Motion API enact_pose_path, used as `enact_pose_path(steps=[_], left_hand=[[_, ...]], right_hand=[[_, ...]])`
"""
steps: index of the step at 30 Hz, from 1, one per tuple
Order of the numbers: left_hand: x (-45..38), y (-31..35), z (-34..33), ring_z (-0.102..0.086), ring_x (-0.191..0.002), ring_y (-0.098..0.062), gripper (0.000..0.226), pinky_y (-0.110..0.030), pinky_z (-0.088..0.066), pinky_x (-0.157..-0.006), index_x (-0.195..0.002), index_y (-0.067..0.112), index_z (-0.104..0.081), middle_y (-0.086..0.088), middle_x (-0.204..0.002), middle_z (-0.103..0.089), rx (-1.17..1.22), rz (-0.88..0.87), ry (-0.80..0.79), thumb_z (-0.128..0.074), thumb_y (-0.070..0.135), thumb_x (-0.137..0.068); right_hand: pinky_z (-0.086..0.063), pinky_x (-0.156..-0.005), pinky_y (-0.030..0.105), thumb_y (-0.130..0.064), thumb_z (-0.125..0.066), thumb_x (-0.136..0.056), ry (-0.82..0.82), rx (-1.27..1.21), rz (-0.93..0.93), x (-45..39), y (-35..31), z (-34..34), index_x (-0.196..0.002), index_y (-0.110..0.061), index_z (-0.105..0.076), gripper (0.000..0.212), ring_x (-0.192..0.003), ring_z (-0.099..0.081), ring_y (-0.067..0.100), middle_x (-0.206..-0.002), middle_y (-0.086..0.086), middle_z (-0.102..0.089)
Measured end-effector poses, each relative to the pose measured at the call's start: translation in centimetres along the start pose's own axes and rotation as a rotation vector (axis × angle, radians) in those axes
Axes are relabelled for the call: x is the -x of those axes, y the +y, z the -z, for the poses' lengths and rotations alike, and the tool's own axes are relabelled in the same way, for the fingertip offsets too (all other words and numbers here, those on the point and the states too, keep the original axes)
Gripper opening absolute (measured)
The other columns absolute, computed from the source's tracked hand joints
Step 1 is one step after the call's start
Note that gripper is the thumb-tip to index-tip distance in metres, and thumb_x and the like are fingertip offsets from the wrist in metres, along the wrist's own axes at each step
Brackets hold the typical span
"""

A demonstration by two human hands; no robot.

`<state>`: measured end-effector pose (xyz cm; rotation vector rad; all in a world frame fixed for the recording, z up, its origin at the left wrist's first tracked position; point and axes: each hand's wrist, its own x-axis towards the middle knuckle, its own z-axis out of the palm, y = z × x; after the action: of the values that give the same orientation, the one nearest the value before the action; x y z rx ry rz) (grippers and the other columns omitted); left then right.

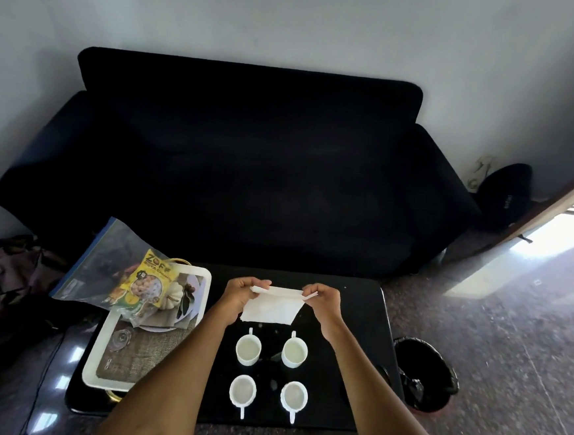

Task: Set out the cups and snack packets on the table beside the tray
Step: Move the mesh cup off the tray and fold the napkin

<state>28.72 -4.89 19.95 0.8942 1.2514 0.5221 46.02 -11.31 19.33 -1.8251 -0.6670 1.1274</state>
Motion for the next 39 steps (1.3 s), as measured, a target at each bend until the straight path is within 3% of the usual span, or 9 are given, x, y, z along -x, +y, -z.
enact_pose_path(steps=[4,8,12,17,21,24,29,33,39], left_hand=[[-0.7,0.0,-0.1,-0.062,-0.079,-0.024,0.031,-0.03,-0.053,-0.065,-0.067,0.014,-0.067,-0.015,-0.102,-0.064,-0.059,0.055,0.051,-0.055,-0.006,-0.086],[-1.1,-0.8,-0.3,-0.063,-0.085,-0.022,0.028,-0.026,-0.053,-0.065,-0.115,0.001,-0.061,-0.014,-0.104,-0.063,-0.028,0.157,-0.049,-0.057,-0.004,-0.088],[-0.6,-2.1,-0.3,-0.065,-0.091,-0.026,0.05,-0.03,-0.058,-0.068,-0.128,-0.003,-0.051,-0.015,-0.108,-0.066,-0.094,0.271,-0.257,-0.068,-0.001,-0.081],[-0.4,-3.4,-2.9,-0.054,-0.122,-0.035,0.064,-0.045,-0.047,-0.102,-0.134,-0.003,-0.042,-0.021,-0.133,-0.054,-0.191,0.355,-0.289,-0.072,0.0,-0.078],[0.3,-5.2,-6.9,-0.064,-0.095,-0.024,0.044,-0.023,-0.06,-0.067,-0.129,-0.002,-0.052,-0.013,-0.112,-0.062,-0.161,0.335,-0.321,-0.062,0.009,-0.089],[0.3,-7.2,-10.3,-0.06,-0.096,-0.025,0.04,-0.029,-0.054,-0.075,-0.128,-0.004,-0.054,-0.02,-0.115,-0.062,-0.113,0.294,-0.255,-0.059,0.007,-0.09],[0.6,-10.6,-15.9,-0.059,-0.112,-0.043,0.032,-0.039,-0.058,-0.082,-0.123,-0.012,-0.05,-0.027,-0.12,-0.056,-0.043,0.389,-0.233,-0.048,-0.012,-0.09],[0.4,-13.5,-19.2,-0.069,-0.051,-0.016,0.018,-0.021,-0.059,-0.049,-0.079,0.003,-0.058,-0.022,-0.094,-0.061,-0.167,0.416,-0.078,-0.055,-0.012,-0.087],[-0.3,-16.2,-22.8,-0.056,-0.064,-0.018,0.016,-0.032,-0.06,-0.056,-0.095,0.005,-0.056,-0.014,-0.098,-0.053,-0.379,0.391,0.02,-0.061,-0.007,-0.085]], right_hand=[[-0.051,-0.075,0.024,0.004,-0.059,-0.084,-0.047,-0.08,-0.048,0.0,0.0,0.4,-0.08,-0.016,-0.065,0.021,-0.088,-0.061,0.015,-0.087,-0.001,-0.065],[-0.055,-0.09,0.04,-0.002,-0.066,-0.083,-0.271,-0.117,-0.221,0.7,1.9,1.3,-0.118,-0.012,-0.055,0.038,-0.109,-0.061,0.025,-0.113,0.007,-0.064],[-0.056,-0.083,0.036,-0.001,-0.066,-0.083,-0.329,-0.134,-0.273,1.8,4.2,2.4,-0.116,-0.008,-0.058,0.034,-0.104,-0.063,0.024,-0.111,0.008,-0.065],[-0.058,-0.078,0.028,0.0,-0.065,-0.084,-0.31,-0.271,-0.296,2.7,6.2,5.0,-0.116,0.0,-0.06,0.032,-0.098,-0.066,0.021,-0.107,0.009,-0.068],[-0.06,-0.073,0.029,0.009,-0.06,-0.084,-0.28,-0.32,-0.349,2.8,8.1,9.3,-0.116,0.004,-0.059,0.032,-0.091,-0.069,0.022,-0.106,0.012,-0.068],[-0.057,-0.079,0.032,0.004,-0.059,-0.087,-0.314,-0.197,-0.359,2.7,9.6,12.3,-0.119,0.0,-0.058,0.032,-0.094,-0.066,0.021,-0.102,0.006,-0.067],[-0.059,-0.064,0.022,0.014,-0.051,-0.087,-0.218,-0.286,-0.318,1.8,12.2,17.9,-0.096,0.001,-0.064,0.02,-0.069,-0.073,0.015,-0.075,0.002,-0.076],[-0.056,-0.063,0.023,0.016,-0.051,-0.086,-0.092,-0.053,-0.322,0.9,15.2,22.7,-0.092,0.007,-0.066,0.019,-0.062,-0.069,0.015,-0.069,0.006,-0.072],[-0.036,-0.041,0.0,0.009,-0.044,-0.082,0.04,0.454,-0.17,-1.7,17.1,26.0,-0.092,-0.005,-0.074,0.034,-0.073,-0.057,0.015,-0.077,0.005,-0.062]])
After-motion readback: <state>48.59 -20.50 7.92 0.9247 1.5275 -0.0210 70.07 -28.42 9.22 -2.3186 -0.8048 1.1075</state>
